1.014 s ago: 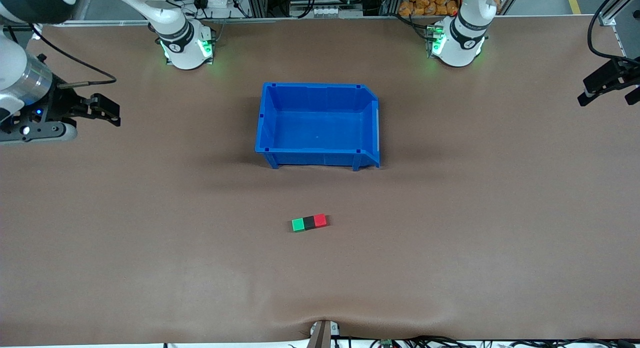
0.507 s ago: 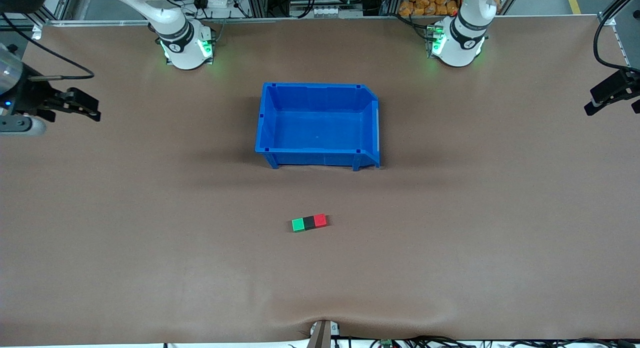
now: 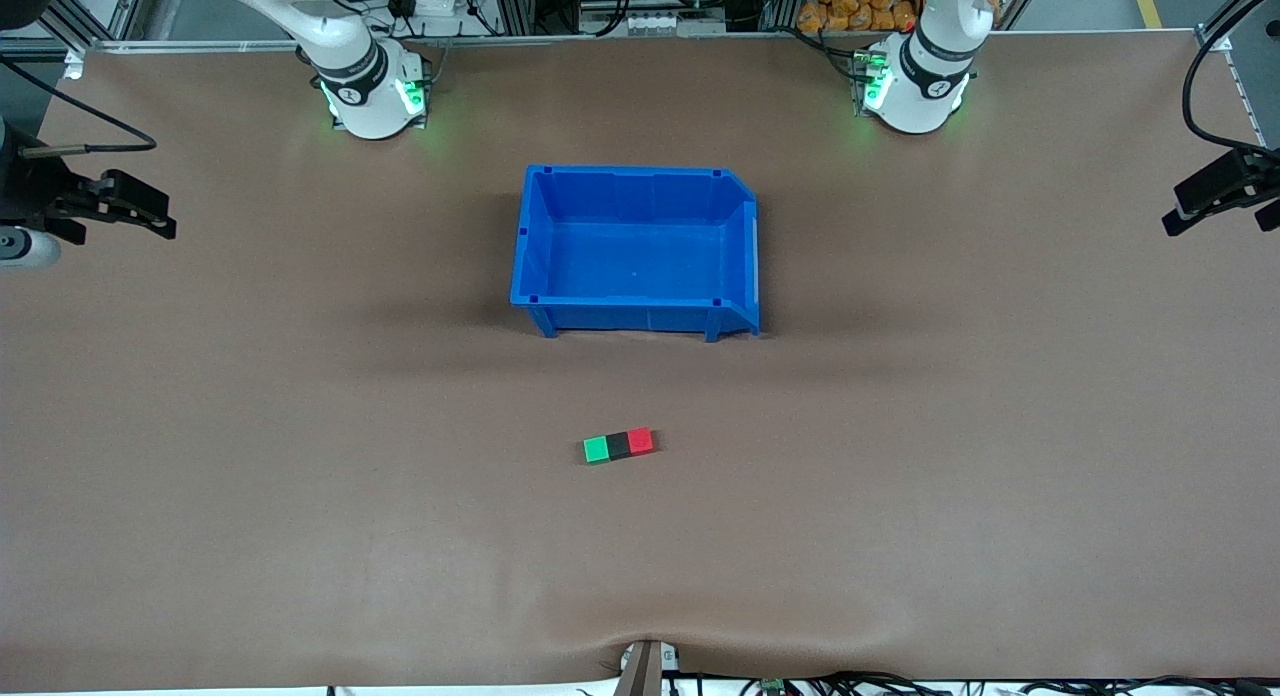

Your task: Attach green and red cubes to black cube

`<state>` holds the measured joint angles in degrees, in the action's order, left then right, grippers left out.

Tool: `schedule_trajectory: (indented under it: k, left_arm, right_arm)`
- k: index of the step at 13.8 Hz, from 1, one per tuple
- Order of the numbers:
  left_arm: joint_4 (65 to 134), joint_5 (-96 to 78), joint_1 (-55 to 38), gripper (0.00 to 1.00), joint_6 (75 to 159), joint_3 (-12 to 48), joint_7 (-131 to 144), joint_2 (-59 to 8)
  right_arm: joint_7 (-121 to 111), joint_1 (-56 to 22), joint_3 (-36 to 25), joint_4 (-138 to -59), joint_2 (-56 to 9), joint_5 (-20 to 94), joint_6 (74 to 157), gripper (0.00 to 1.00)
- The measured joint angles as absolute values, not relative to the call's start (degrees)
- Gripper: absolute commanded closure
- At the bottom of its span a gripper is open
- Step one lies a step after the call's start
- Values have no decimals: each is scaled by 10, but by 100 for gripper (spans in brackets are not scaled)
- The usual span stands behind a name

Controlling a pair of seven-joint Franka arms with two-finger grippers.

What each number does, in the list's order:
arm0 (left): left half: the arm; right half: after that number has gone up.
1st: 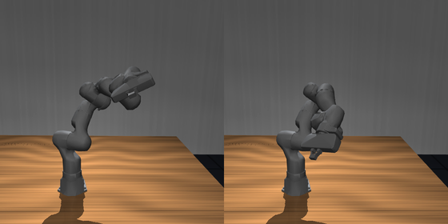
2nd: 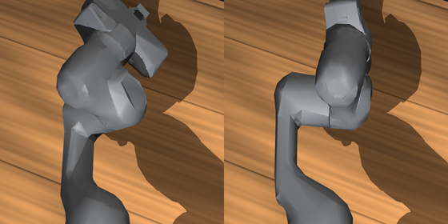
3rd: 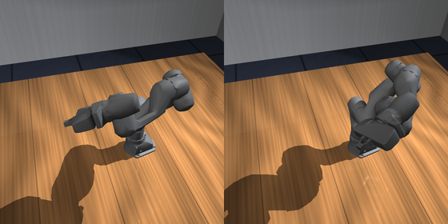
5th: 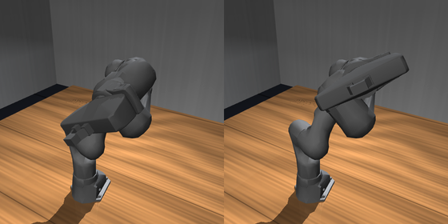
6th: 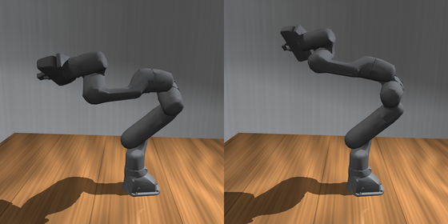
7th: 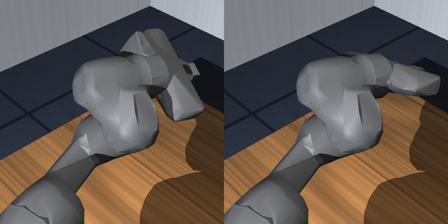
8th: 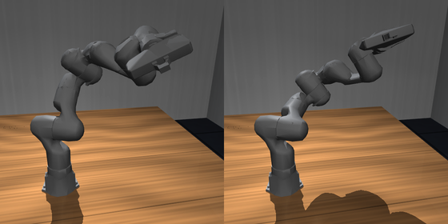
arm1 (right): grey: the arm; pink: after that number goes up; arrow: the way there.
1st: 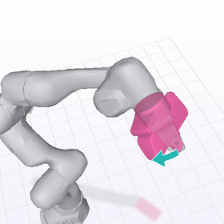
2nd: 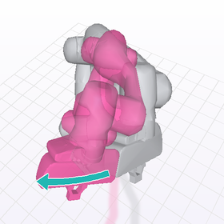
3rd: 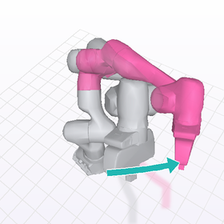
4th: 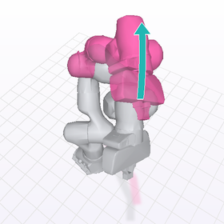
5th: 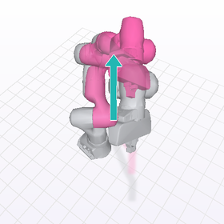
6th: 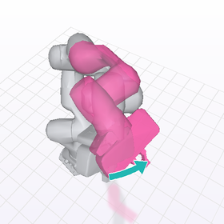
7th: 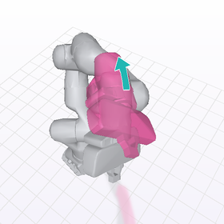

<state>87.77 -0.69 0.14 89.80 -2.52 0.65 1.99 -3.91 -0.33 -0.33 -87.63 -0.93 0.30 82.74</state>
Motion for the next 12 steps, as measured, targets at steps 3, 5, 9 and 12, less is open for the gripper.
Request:
schedule_trajectory:
  k: [3, 5, 9, 12]
  left_arm:
    - [878, -7, 1, 0, 891, -24, 6, 20]
    - [878, -7, 1, 0, 890, -24, 6, 19]
    - [878, -7, 1, 0, 888, -24, 6, 18]
    - [878, -7, 1, 0, 888, -24, 6, 17]
  right_arm:
    - [-39, -5, -3, -876, -9, 11, 827, 0]
    - [-39, -5, -3, -876, -9, 11, 827, 0]
    - [-39, -5, -4, -876, -9, 11, 813, 0]
    - [-39, -4, -6, -877, -10, 11, 803, 0]
